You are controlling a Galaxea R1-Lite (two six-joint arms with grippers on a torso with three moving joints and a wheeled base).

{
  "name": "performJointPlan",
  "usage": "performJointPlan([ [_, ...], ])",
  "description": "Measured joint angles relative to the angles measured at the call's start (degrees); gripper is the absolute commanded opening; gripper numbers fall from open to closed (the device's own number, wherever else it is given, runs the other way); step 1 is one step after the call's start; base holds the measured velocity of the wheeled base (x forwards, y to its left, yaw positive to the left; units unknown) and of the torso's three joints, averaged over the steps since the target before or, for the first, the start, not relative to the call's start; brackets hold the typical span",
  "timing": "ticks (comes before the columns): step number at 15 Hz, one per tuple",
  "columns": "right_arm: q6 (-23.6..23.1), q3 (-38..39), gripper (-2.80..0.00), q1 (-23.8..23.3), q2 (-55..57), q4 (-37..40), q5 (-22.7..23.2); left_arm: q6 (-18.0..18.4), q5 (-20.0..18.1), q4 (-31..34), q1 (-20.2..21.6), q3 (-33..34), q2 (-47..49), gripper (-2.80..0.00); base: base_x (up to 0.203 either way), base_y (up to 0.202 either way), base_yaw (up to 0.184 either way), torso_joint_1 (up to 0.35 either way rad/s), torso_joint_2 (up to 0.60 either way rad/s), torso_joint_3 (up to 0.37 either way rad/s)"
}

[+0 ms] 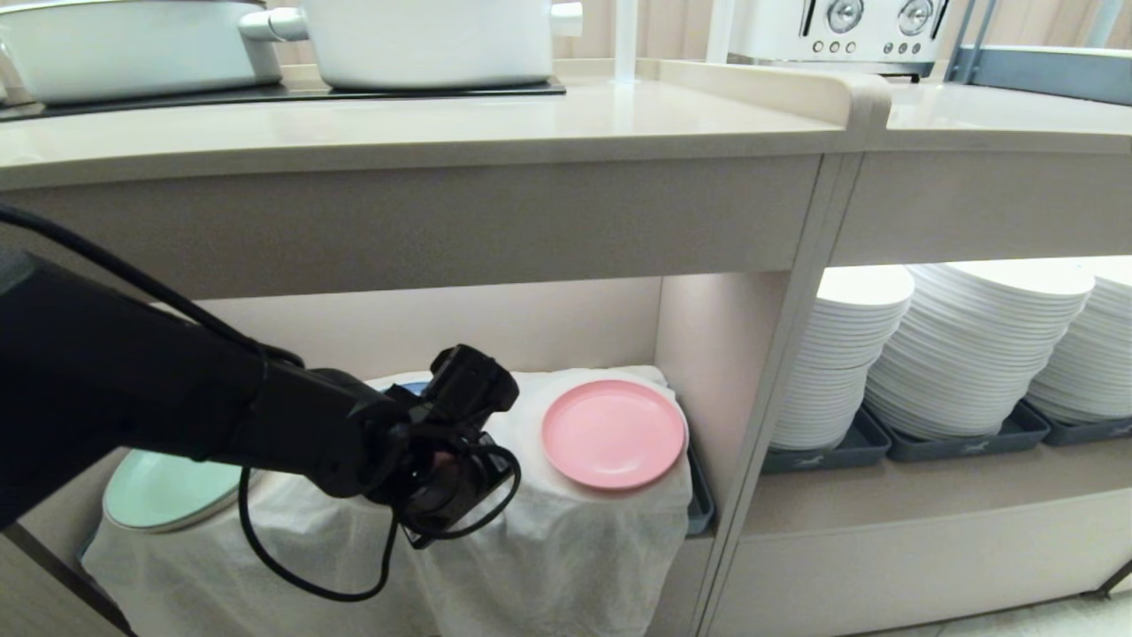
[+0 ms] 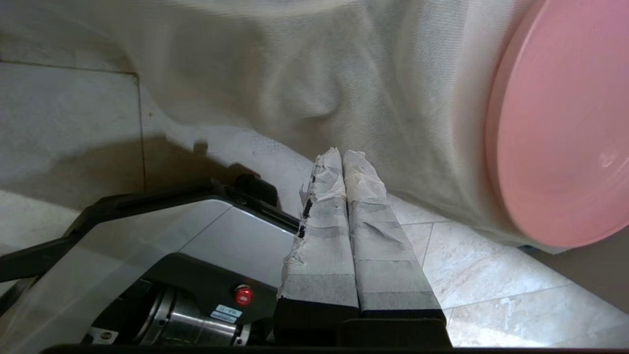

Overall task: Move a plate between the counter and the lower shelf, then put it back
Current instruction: Pick up the plate in the cupboard

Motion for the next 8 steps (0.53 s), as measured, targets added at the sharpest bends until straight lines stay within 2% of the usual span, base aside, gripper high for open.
performJointPlan([
  [8, 0.0, 0.0, -2.80, 0.0, 0.0, 0.0, 0.0, 0.5, 2.9, 0.0, 0.0, 11.8, -8.1, -2.80, 0.000, 0.000, 0.000, 0.000, 0.00, 0.000],
])
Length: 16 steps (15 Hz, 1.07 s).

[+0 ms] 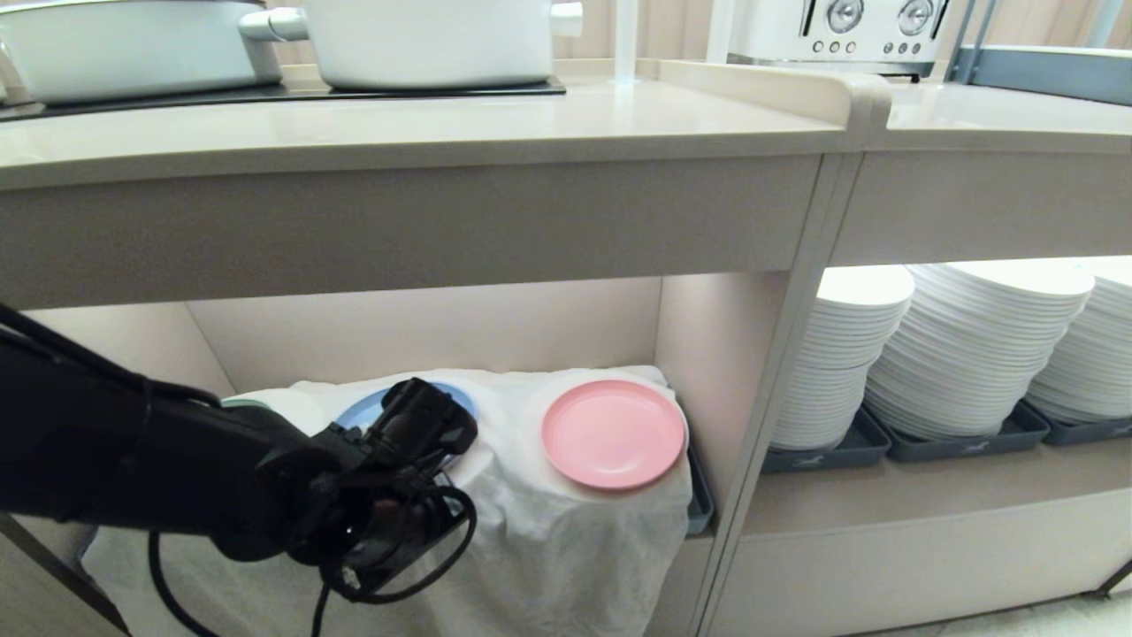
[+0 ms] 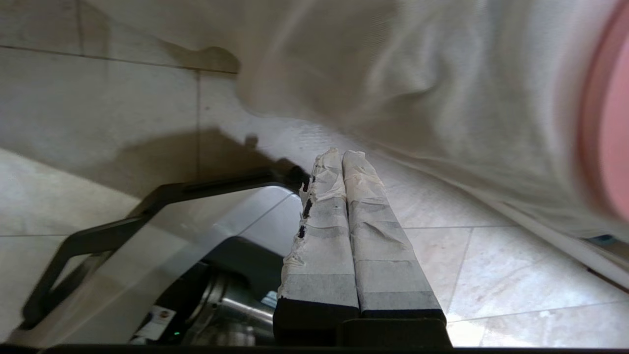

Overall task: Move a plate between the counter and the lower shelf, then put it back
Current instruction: Pick up the plate in the cupboard

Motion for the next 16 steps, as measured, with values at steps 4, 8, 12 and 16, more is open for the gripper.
performJointPlan([
  [4, 0.0, 0.0, -2.80, 0.0, 0.0, 0.0, 0.0, 1.5, 2.1, 0.1, 0.3, 7.1, -6.8, -2.80, 0.000, 0.000, 0.000, 0.000, 0.00, 0.000],
  [8, 0.0, 0.0, -2.80, 0.0, 0.0, 0.0, 0.0, 8.8, 7.2, 0.1, 0.9, 13.4, -15.2, -2.80, 0.000, 0.000, 0.000, 0.000, 0.00, 0.000],
  [12, 0.0, 0.0, -2.80, 0.0, 0.0, 0.0, 0.0, 12.0, 13.6, -0.1, 3.2, 17.1, -21.0, -2.80, 0.000, 0.000, 0.000, 0.000, 0.00, 0.000],
  [16, 0.0, 0.0, -2.80, 0.0, 0.0, 0.0, 0.0, 15.6, 20.7, -0.2, 3.4, 19.8, -25.4, -2.80, 0.000, 0.000, 0.000, 0.000, 0.00, 0.000],
])
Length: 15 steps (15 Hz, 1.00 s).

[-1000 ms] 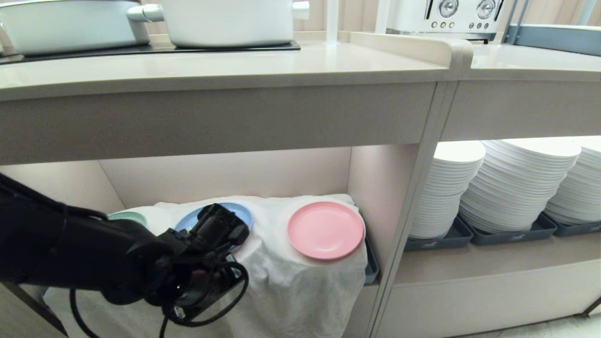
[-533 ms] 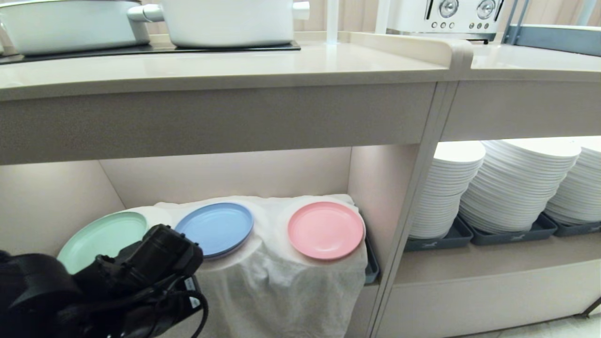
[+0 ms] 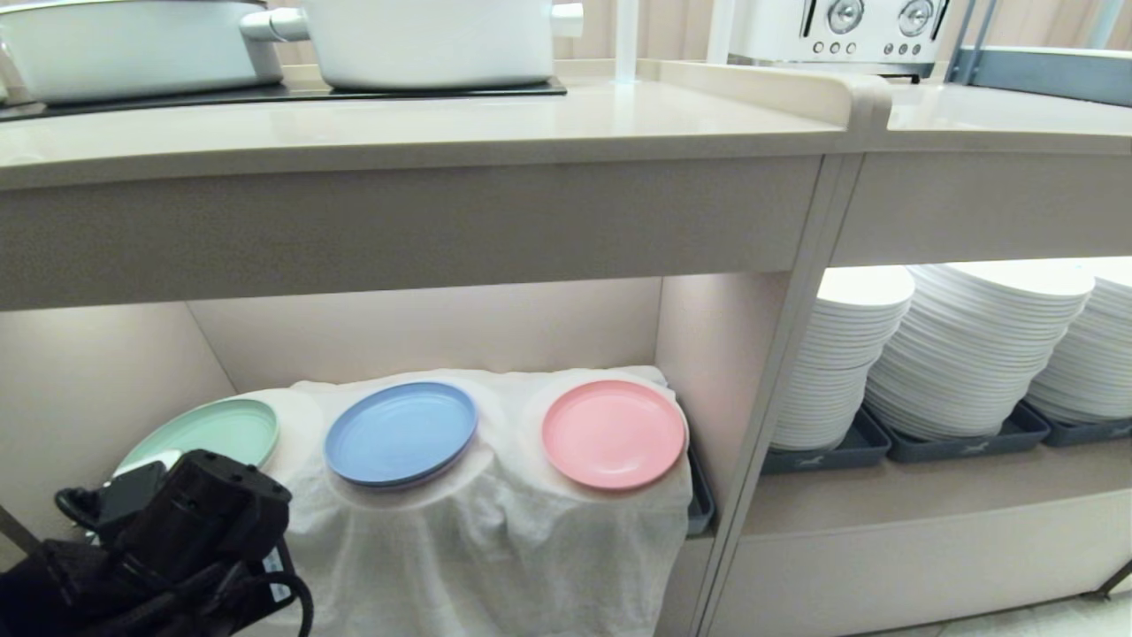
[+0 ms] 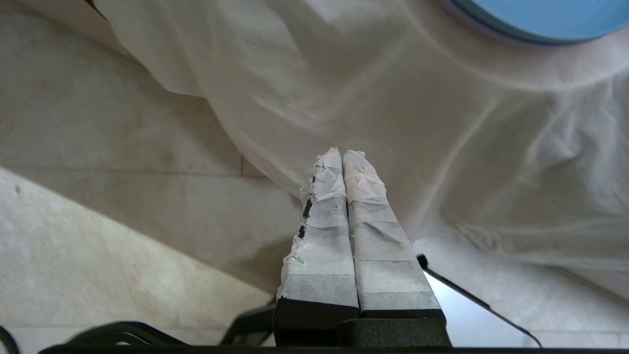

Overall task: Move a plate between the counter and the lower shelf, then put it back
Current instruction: Pick up the plate in the cupboard

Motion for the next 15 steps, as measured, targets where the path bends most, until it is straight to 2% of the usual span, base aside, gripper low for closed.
performJointPlan([
  [3, 0.0, 0.0, -2.80, 0.0, 0.0, 0.0, 0.0, 5.1, 2.9, -2.7, 0.6, 1.1, -3.4, -2.80, 0.000, 0.000, 0.000, 0.000, 0.00, 0.000],
  [7, 0.0, 0.0, -2.80, 0.0, 0.0, 0.0, 0.0, 16.2, 5.0, -11.7, 0.4, 4.5, -10.3, -2.80, 0.000, 0.000, 0.000, 0.000, 0.00, 0.000],
  [10, 0.0, 0.0, -2.80, 0.0, 0.0, 0.0, 0.0, 26.2, 4.5, -17.8, -3.8, 10.6, -17.8, -2.80, 0.000, 0.000, 0.000, 0.000, 0.00, 0.000],
  [12, 0.0, 0.0, -2.80, 0.0, 0.0, 0.0, 0.0, 31.1, 3.9, -21.2, -6.6, 14.0, -22.6, -2.80, 0.000, 0.000, 0.000, 0.000, 0.00, 0.000],
  [14, 0.0, 0.0, -2.80, 0.0, 0.0, 0.0, 0.0, 34.4, 0.8, -22.2, -6.7, 16.9, -27.5, -2.80, 0.000, 0.000, 0.000, 0.000, 0.00, 0.000],
  [15, 0.0, 0.0, -2.80, 0.0, 0.0, 0.0, 0.0, 36.2, -2.0, -22.6, -4.7, 18.1, -30.0, -2.80, 0.000, 0.000, 0.000, 0.000, 0.00, 0.000],
])
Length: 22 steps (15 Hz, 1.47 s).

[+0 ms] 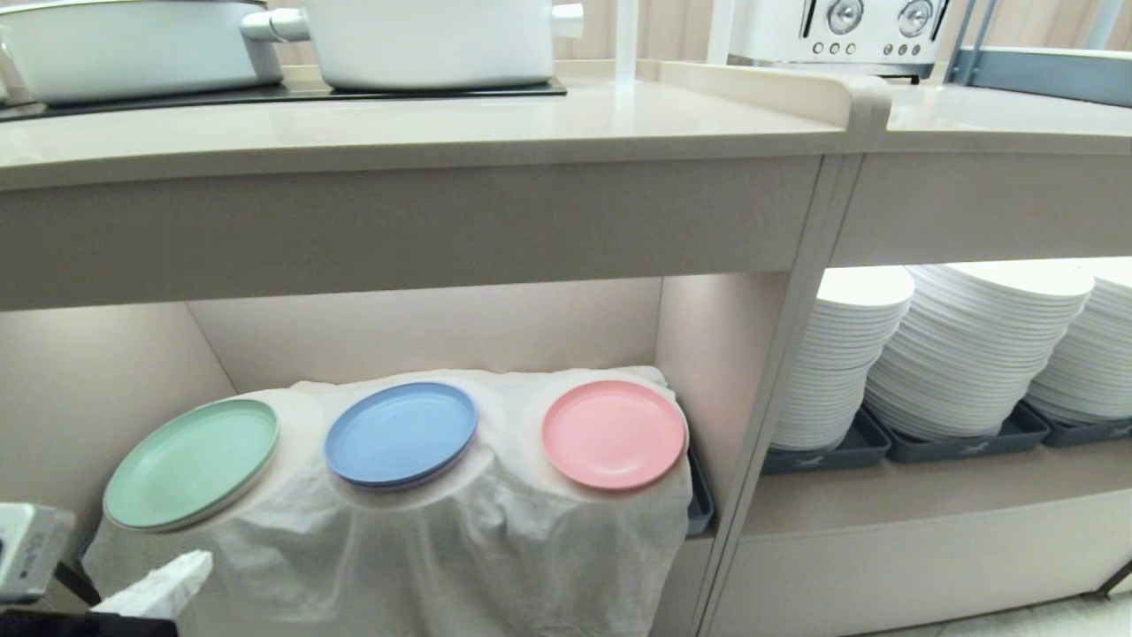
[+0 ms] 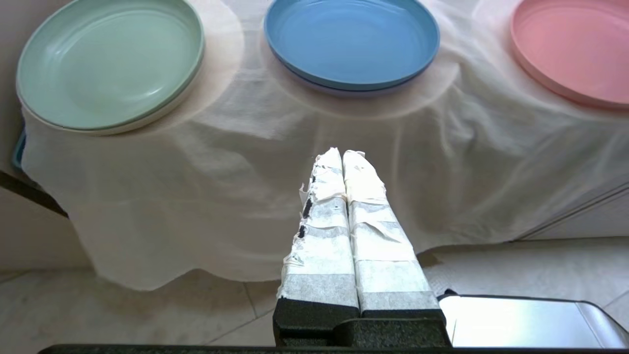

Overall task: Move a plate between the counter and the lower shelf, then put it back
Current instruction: Pick up the plate in the cupboard

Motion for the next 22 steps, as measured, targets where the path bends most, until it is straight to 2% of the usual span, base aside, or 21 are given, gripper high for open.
performJointPlan([
  [2, 0.0, 0.0, -2.80, 0.0, 0.0, 0.0, 0.0, 4.0, -8.1, -0.9, 6.7, 2.0, -5.2, -2.80, 0.000, 0.000, 0.000, 0.000, 0.00, 0.000],
  [5, 0.0, 0.0, -2.80, 0.0, 0.0, 0.0, 0.0, 11.8, -24.0, -1.3, 20.2, 5.5, -15.1, -2.80, 0.000, 0.000, 0.000, 0.000, 0.00, 0.000],
  [7, 0.0, 0.0, -2.80, 0.0, 0.0, 0.0, 0.0, 16.3, -33.6, 0.2, 26.7, 7.4, -22.3, -2.80, 0.000, 0.000, 0.000, 0.000, 0.00, 0.000],
  [8, 0.0, 0.0, -2.80, 0.0, 0.0, 0.0, 0.0, 17.5, -36.9, 2.1, 28.9, 7.9, -25.9, -2.80, 0.000, 0.000, 0.000, 0.000, 0.00, 0.000],
  [9, 0.0, 0.0, -2.80, 0.0, 0.0, 0.0, 0.0, 18.1, -38.6, 4.4, 30.7, 8.2, -29.1, -2.80, 0.000, 0.000, 0.000, 0.000, 0.00, 0.000],
  [11, 0.0, 0.0, -2.80, 0.0, 0.0, 0.0, 0.0, 18.5, -39.1, 9.0, 33.2, 8.3, -34.8, -2.80, 0.000, 0.000, 0.000, 0.000, 0.00, 0.000],
  [15, 0.0, 0.0, -2.80, 0.0, 0.0, 0.0, 0.0, 19.0, -38.1, 15.4, 34.8, 6.9, -44.6, -2.80, 0.000, 0.000, 0.000, 0.000, 0.00, 0.000],
  [18, 0.0, 0.0, -2.80, 0.0, 0.0, 0.0, 0.0, 19.8, -32.7, 14.8, 34.9, 8.2, -47.9, -2.80, 0.000, 0.000, 0.000, 0.000, 0.00, 0.000],
  [22, 0.0, 0.0, -2.80, 0.0, 0.0, -0.1, 0.0, 19.7, -32.4, 14.3, 35.0, 8.8, -49.0, -2.80, 0.000, 0.000, 0.000, 0.000, 0.00, 0.000],
])
